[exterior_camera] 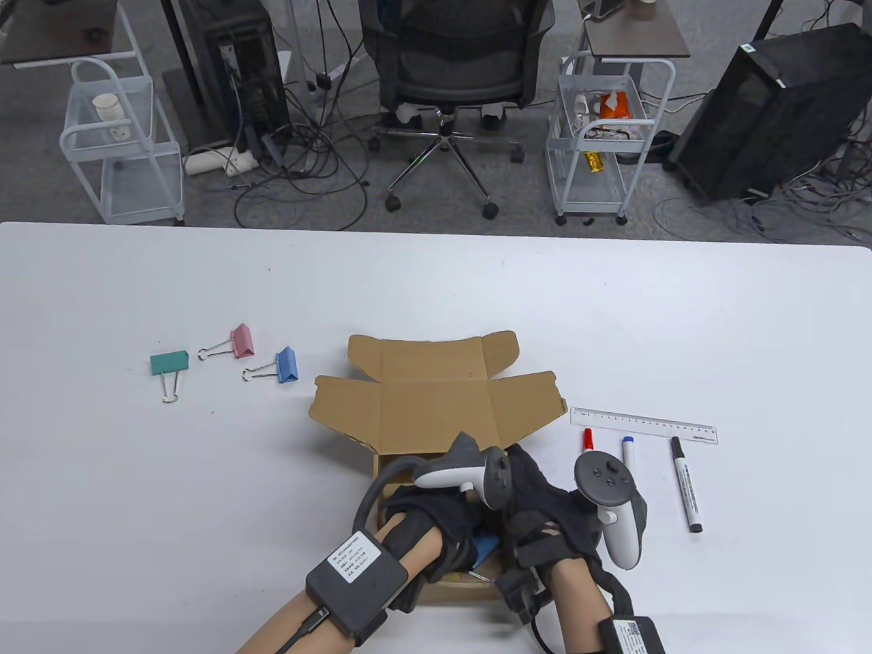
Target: Open four flaps of mailer box and unpack office supplies
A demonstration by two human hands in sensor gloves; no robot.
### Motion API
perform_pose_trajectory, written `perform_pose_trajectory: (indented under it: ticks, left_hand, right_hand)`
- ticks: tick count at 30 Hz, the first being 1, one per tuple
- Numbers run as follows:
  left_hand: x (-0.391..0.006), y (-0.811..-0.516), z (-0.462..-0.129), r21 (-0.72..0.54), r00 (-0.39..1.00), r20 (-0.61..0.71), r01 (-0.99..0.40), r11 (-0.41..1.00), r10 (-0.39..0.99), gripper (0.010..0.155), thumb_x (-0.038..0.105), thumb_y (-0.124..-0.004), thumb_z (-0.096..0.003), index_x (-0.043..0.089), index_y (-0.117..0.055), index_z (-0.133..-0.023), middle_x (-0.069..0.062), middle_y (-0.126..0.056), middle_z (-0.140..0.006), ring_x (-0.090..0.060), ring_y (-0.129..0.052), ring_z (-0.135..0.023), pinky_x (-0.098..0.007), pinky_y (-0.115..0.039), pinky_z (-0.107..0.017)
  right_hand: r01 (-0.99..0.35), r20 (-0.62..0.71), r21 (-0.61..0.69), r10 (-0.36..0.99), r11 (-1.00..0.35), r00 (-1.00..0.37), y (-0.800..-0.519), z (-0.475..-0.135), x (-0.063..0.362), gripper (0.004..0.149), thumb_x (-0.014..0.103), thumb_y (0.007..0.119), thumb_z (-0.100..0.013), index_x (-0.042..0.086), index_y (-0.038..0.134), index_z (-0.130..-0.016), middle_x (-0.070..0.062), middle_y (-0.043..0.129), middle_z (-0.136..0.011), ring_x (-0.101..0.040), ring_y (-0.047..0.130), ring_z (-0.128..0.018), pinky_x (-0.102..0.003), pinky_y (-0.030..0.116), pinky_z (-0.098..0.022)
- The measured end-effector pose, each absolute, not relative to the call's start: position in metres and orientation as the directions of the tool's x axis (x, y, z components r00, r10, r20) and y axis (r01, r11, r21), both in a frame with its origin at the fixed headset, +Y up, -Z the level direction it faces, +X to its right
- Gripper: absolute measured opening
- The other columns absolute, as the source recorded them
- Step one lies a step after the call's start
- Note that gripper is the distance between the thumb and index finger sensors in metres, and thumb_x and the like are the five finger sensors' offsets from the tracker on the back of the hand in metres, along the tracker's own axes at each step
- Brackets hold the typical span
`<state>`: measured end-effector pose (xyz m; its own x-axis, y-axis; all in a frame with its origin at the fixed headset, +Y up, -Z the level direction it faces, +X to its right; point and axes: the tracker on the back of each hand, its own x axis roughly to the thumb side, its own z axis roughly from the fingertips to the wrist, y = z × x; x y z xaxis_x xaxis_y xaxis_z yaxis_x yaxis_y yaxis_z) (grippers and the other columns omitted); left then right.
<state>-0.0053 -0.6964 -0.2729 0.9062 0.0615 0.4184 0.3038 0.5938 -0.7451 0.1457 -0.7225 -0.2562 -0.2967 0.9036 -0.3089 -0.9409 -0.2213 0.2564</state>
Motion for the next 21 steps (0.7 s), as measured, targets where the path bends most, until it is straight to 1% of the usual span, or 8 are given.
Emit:
perform_pose_trajectory:
  ticks: [2, 8, 9, 10, 11, 13, 16, 21]
  left_hand:
    - [-0.0012, -0.6975, -0.2721, -0.739, 0.907, 0.418, 0.314, 0.596, 0.041, 0.071, 0.046, -0.083, -0.0555, 0.031, -0.047, -0.115, -0.031, -0.05, -0.116, -0.053, -0.081, -0.098, -0.061, -0.075, -0.069]
    - [-0.001, -0.702, -0.2733, -0.742, 0.915, 0.4, 0.287, 0.606, 0.056, 0.072, 0.042, -0.086, -0.0548, 0.028, -0.047, -0.113, -0.029, -0.051, -0.114, -0.051, -0.079, -0.096, -0.062, -0.071, -0.07]
    - [-0.0015, -0.7027, -0.2733, -0.746, 0.915, 0.399, 0.286, 0.602, 0.059, 0.073, 0.043, -0.087, -0.0541, 0.026, -0.048, -0.113, -0.028, -0.051, -0.114, -0.05, -0.078, -0.096, -0.062, -0.07, -0.07]
    - [-0.0014, -0.7029, -0.2731, -0.746, 0.916, 0.398, 0.285, 0.602, 0.06, 0.068, 0.042, -0.087, -0.0548, 0.02, -0.055, -0.111, -0.026, -0.052, -0.114, -0.048, -0.079, -0.096, -0.061, -0.07, -0.07]
    - [-0.0018, -0.7035, -0.2727, -0.745, 0.917, 0.395, 0.285, 0.604, 0.055, 0.067, 0.041, -0.088, -0.0549, 0.02, -0.057, -0.11, -0.026, -0.052, -0.114, -0.047, -0.078, -0.096, -0.061, -0.07, -0.07]
    - [-0.0021, -0.7033, -0.2724, -0.743, 0.917, 0.395, 0.286, 0.605, 0.052, 0.068, 0.041, -0.088, -0.0543, 0.02, -0.056, -0.11, -0.024, -0.052, -0.114, -0.046, -0.078, -0.097, -0.061, -0.069, -0.071]
    - [-0.0034, -0.7037, -0.2717, -0.747, 0.909, 0.411, 0.295, 0.597, 0.065, 0.07, 0.044, -0.088, -0.0531, 0.025, -0.054, -0.111, -0.021, -0.049, -0.115, -0.046, -0.074, -0.099, -0.061, -0.066, -0.073]
    - [-0.0036, -0.7046, -0.2716, -0.752, 0.905, 0.418, 0.297, 0.588, 0.078, 0.07, 0.044, -0.087, -0.0535, 0.023, -0.053, -0.11, -0.018, -0.047, -0.116, -0.045, -0.064, -0.104, -0.061, -0.06, -0.077]
  right_hand:
    - [-0.941, -0.309, 0.256, 0.904, -0.221, -0.297, -0.7225, -0.2562, 0.1458, 0.065, 0.042, 0.044, -0.066, 0.006, 0.034, -0.118, -0.038, 0.032, -0.122, -0.069, 0.039, -0.103, -0.077, 0.042, -0.073]
    - [-0.943, -0.313, 0.252, 0.904, -0.217, -0.292, -0.7228, -0.2561, 0.1461, 0.064, 0.042, 0.044, -0.066, 0.007, 0.034, -0.118, -0.038, 0.032, -0.122, -0.069, 0.039, -0.103, -0.076, 0.042, -0.073]
    - [-0.944, -0.314, 0.25, 0.904, -0.217, -0.291, -0.7228, -0.256, 0.146, 0.065, 0.042, 0.044, -0.066, 0.006, 0.034, -0.118, -0.038, 0.032, -0.122, -0.069, 0.039, -0.103, -0.076, 0.042, -0.073]
    - [-0.944, -0.314, 0.25, 0.904, -0.216, -0.29, -0.7228, -0.256, 0.146, 0.065, 0.042, 0.044, -0.066, 0.007, 0.034, -0.118, -0.038, 0.032, -0.122, -0.069, 0.039, -0.103, -0.076, 0.042, -0.073]
    - [-0.944, -0.315, 0.248, 0.904, -0.216, -0.29, -0.7229, -0.256, 0.146, 0.065, 0.042, 0.044, -0.065, 0.007, 0.034, -0.118, -0.038, 0.032, -0.122, -0.069, 0.039, -0.103, -0.076, 0.042, -0.073]
    - [-0.945, -0.315, 0.247, 0.904, -0.216, -0.29, -0.7228, -0.2559, 0.1459, 0.065, 0.042, 0.045, -0.065, 0.006, 0.034, -0.118, -0.038, 0.032, -0.122, -0.069, 0.039, -0.103, -0.076, 0.042, -0.073]
    - [-0.943, -0.313, 0.25, 0.903, -0.22, -0.294, -0.7228, -0.2559, 0.146, 0.065, 0.042, 0.045, -0.065, 0.006, 0.034, -0.118, -0.038, 0.032, -0.122, -0.069, 0.039, -0.103, -0.076, 0.042, -0.073]
    - [-0.943, -0.313, 0.251, 0.903, -0.219, -0.293, -0.7228, -0.2559, 0.1461, 0.065, 0.042, 0.045, -0.065, 0.006, 0.034, -0.118, -0.038, 0.032, -0.122, -0.069, 0.039, -0.103, -0.076, 0.042, -0.073]
